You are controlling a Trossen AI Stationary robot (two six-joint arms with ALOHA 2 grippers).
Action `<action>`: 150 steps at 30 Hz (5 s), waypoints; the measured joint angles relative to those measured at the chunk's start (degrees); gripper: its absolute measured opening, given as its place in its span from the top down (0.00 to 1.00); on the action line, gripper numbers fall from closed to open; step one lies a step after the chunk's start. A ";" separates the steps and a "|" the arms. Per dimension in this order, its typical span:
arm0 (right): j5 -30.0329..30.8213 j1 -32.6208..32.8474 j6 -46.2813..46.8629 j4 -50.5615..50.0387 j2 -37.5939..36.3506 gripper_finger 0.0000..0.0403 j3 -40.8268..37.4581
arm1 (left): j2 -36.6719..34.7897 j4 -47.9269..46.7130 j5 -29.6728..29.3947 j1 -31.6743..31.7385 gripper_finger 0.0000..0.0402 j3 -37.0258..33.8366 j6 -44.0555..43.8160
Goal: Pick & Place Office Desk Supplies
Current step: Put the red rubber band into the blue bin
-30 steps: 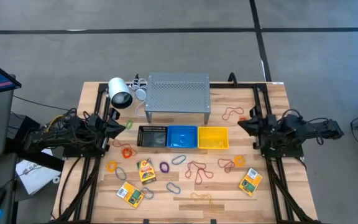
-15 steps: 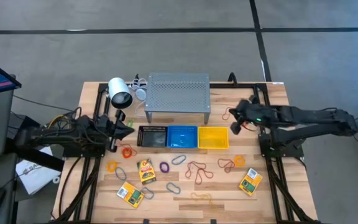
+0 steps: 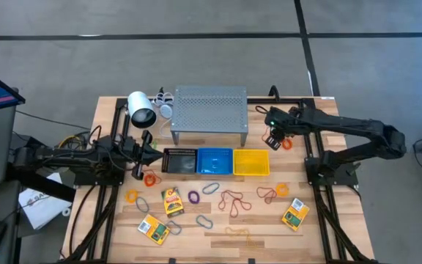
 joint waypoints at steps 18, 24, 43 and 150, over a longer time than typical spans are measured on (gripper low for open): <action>-9.42 -15.43 -9.86 3.68 16.78 0.48 0.20 | 1.14 2.19 0.02 0.00 0.99 0.00 -0.59; -9.47 -18.09 -11.00 5.16 20.89 0.50 0.20 | 1.14 2.17 0.02 0.00 0.99 0.02 -1.70; -14.11 -20.02 -12.41 8.46 28.25 0.53 0.09 | 1.14 2.06 0.02 0.00 0.99 0.01 -1.73; -18.68 -24.89 -22.87 8.86 21.12 0.54 1.53 | 1.12 2.10 0.04 -0.07 0.99 0.02 -3.06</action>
